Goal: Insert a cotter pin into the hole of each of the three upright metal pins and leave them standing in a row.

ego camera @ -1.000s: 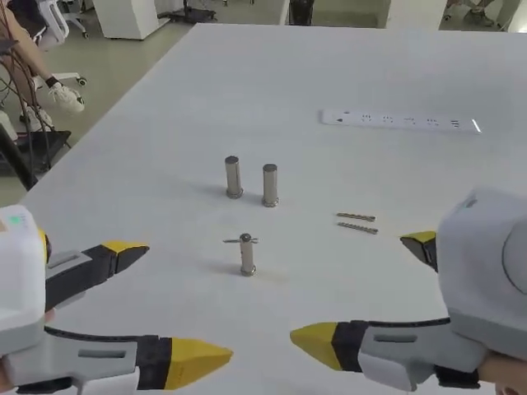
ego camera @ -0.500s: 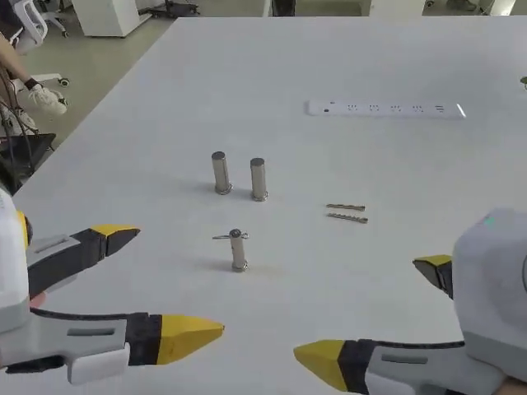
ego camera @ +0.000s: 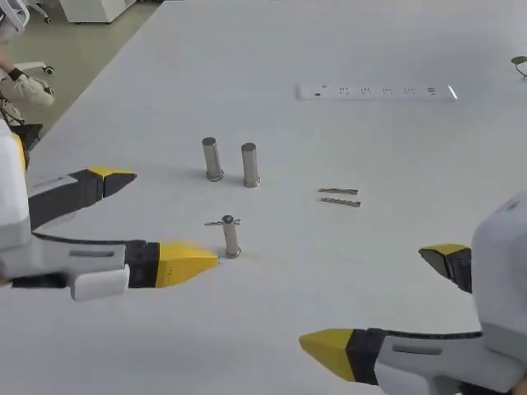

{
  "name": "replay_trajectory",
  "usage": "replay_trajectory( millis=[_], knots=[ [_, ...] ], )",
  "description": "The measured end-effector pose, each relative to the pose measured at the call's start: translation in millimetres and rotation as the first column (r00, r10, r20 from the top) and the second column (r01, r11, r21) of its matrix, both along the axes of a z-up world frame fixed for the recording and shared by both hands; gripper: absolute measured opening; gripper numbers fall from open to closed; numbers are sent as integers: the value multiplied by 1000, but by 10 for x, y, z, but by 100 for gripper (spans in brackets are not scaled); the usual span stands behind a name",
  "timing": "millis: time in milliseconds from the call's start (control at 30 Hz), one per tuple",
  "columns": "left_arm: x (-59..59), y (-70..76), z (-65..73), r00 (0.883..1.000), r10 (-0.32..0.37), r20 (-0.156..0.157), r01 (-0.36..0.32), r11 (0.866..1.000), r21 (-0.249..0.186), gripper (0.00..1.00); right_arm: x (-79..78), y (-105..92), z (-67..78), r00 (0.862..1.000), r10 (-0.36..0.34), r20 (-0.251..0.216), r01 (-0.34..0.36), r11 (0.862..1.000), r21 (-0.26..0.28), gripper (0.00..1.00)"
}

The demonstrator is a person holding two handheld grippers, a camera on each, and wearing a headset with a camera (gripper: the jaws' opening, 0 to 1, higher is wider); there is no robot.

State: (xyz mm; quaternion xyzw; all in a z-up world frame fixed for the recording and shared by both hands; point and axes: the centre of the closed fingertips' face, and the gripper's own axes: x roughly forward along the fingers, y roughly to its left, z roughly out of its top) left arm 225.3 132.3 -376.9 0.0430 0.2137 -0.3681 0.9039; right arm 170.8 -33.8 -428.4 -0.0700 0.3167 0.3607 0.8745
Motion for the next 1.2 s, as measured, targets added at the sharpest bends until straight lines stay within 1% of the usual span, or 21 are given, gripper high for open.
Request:
replay_trajectory(
  millis=[100, 200, 233, 300, 333, 467, 500, 533, 567, 700, 733, 767, 800, 833, 900, 933, 1067, 1100, 1133, 1167, 1200],
  knots=[
    [107, 16, 34, 1000, 6, 16, -6, 1000, 13, 94, -7, 1, 13, 1000, -2, -1, 2, 1000, 7, 96],
    [207, 14, 38, 1000, -6, 12, 5, 999, 35, 93, -18, -5, 23, 1000, 0, -3, 0, 1000, 8, 96],
    [219, 11, 41, 1000, -8, 13, 8, 999, 37, 92, -20, -10, 30, 1000, 0, -1, 0, 1000, 7, 95],
    [280, 2, 58, 1000, -18, 22, 17, 998, 53, 92, -17, -22, 40, 1000, -2, 1, 2, 1000, 7, 95],
    [331, 6, 67, 999, -17, 28, 15, 998, 60, 92, -15, -28, 42, 1000, -4, 2, 4, 1000, 8, 95],
    [488, 31, 78, 999, -3, 38, 0, 998, 66, 89, -14, -59, 25, 1000, -13, -7, 13, 1000, 1, 94],
    [505, 34, 80, 999, -1, 40, -2, 998, 66, 89, -13, -64, 23, 1000, -16, -7, 16, 1000, 1, 94],
    [567, 46, 82, 999, 8, 39, -10, 998, 63, 88, -14, -67, 21, 1000, -18, -9, 18, 1000, 3, 94],
    [595, 49, 78, 999, 10, 38, -12, 998, 62, 87, -15, -68, 18, 1000, -20, -12, 20, 1000, 6, 94],
    [708, 49, 25, 999, 25, 24, -27, 998, 51, 84, -8, -77, 4, 999, -34, -18, 34, 999, 14, 94],
    [725, 50, 0, 999, 33, 16, -34, 998, 53, 83, -7, -78, 0, 999, -36, -19, 36, 999, 15, 94],
    [757, 75, -50, 998, 60, 3, -60, 996, 67, 83, -10, -81, -10, 999, -39, -23, 39, 999, 15, 93],
    [775, 89, -83, 997, 72, 1, -72, 994, 83, 83, -11, -81, -18, 999, -39, -26, 40, 999, 15, 93],
    [779, 54, -108, 998, 67, 0, -66, 994, 85, 82, -12, -82, -26, 999, -39, -28, 40, 999, 14, 93],
    [786, 39, -152, 998, 66, -14, -65, 994, 88, 79, -13, -83, -32, 999, -42, -32, 43, 999, 15, 93],
    [807, 31, -178, 997, 70, -17, -68, 994, 90, 76, -12, -84, -33, 999, -43, -33, 43, 999, 15, 93],
    [910, 79, -273, 994, 104, -24, -100, 988, 117, 76, 4, -84, -22, 999, -44, -30, 45, 999, 19, 93],
    [931, 101, -305, 992, 118, -38, -113, 986, 119, 76, 5, -83, -19, 999, -37, -26, 37, 999, 14, 93],
    [971, 122, -332, 990, 135, -45, -129, 985, 116, 76, 7, -83, -18, 999, -33, -23, 33, 999, 9, 93],
    [990, 125, -339, 990, 137, -45, -131, 985, 112, 76, 6, -80, -17, 999, -27, -20, 27, 1000, 3, 93],
    [1007, 115, -349, 988, 144, -60, -138, 986, 93, 75, 4, -79, -19, 1000, -23, -20, 23, 1000, 0, 93]
  ],
)
